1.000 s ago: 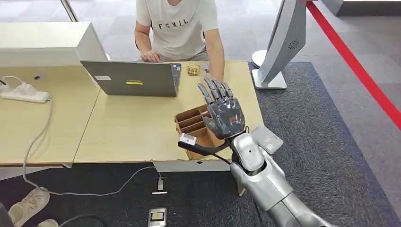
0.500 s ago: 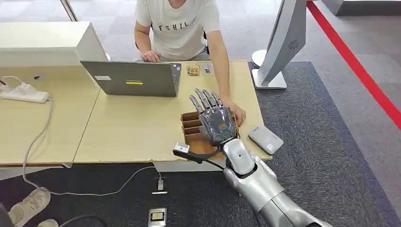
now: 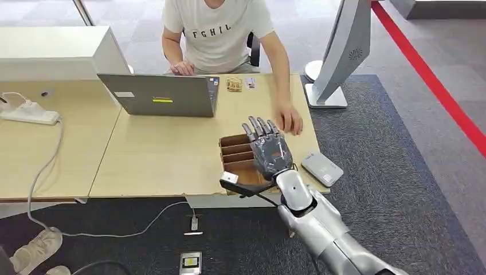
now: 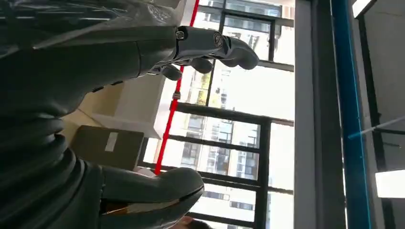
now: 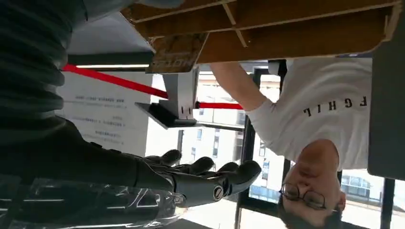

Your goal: Pass the card to the sensor for recognition and then transmit it.

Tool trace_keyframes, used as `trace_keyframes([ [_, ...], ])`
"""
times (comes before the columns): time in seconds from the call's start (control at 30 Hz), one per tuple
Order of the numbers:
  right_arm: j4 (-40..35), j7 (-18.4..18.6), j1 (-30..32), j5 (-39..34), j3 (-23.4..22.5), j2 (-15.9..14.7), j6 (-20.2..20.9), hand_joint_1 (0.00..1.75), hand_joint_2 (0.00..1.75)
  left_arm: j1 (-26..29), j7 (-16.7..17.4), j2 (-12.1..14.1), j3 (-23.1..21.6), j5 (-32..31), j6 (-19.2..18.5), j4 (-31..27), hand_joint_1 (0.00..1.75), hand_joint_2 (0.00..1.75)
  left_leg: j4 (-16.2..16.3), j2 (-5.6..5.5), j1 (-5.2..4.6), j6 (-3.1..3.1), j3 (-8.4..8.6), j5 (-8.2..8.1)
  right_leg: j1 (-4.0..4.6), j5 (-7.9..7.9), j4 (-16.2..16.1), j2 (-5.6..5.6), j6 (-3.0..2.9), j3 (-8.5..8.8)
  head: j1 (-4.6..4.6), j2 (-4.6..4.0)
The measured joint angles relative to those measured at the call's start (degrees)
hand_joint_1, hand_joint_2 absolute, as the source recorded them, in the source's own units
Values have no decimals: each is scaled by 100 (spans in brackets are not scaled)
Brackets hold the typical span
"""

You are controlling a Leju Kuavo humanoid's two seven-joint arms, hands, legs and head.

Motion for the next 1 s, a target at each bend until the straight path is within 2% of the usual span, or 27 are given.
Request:
trace_keyframes([
  [0.3, 210, 271, -160, -293, -162, -68, -53, 0, 175, 9, 0, -9, 0, -92, -2, 0, 0, 175, 0, 0, 0, 0, 0, 0, 0, 0, 0, 0, 0, -1, -2, 0],
  [0.57, 258, 304, -247, -568, -339, -138, -107, 0, 175, 23, 0, -35, 11, -111, 0, 0, 0, 175, 0, 0, 0, 0, 0, 0, 0, 0, 0, 0, 0, 0, -2, 0],
  [0.67, 258, 339, -246, -597, -376, -162, -94, 12, 175, 23, 0, -35, 13, -92, -2, 0, 0, 175, 0, 0, 0, 0, 0, 0, 0, 0, 1, 0, 0, 0, -2, 0],
  [0.83, 258, 347, -220, -612, -385, -208, -4, 19, 175, 29, 0, -35, 17, 7, 0, 0, 0, 175, 0, 0, 0, 0, 1, 0, 0, 0, 0, 0, 0, -1, -2, 0],
  [0.9, 256, 363, -186, -616, -385, -234, 24, 37, 175, 34, 0, -33, 20, 59, 0, 0, 0, 175, 0, 0, 0, 0, 0, 0, 0, 0, 0, 0, 0, -1, 0, 0],
  [0.93, 256, 369, -167, -616, -387, -247, 42, 73, 175, 37, 0, -31, 22, 77, 0, 0, 0, 175, 0, 0, 0, 0, 0, 0, 0, 0, 0, 0, 0, -1, -2, 0],
  [0.97, 256, 376, -149, -616, -387, -260, 70, 98, 175, 38, 0, -28, 22, 100, 0, 0, 0, 175, 0, 0, 0, 0, 0, 0, 0, 0, 0, 0, 0, -1, -2, 0],
  [1.0, 256, 380, -132, -619, -387, -269, 83, 147, 175, 39, 0, -26, 24, 114, 0, 0, 0, 175, 0, 0, 0, 0, 0, 0, 0, 0, 0, 0, 0, -1, -2, 0],
])
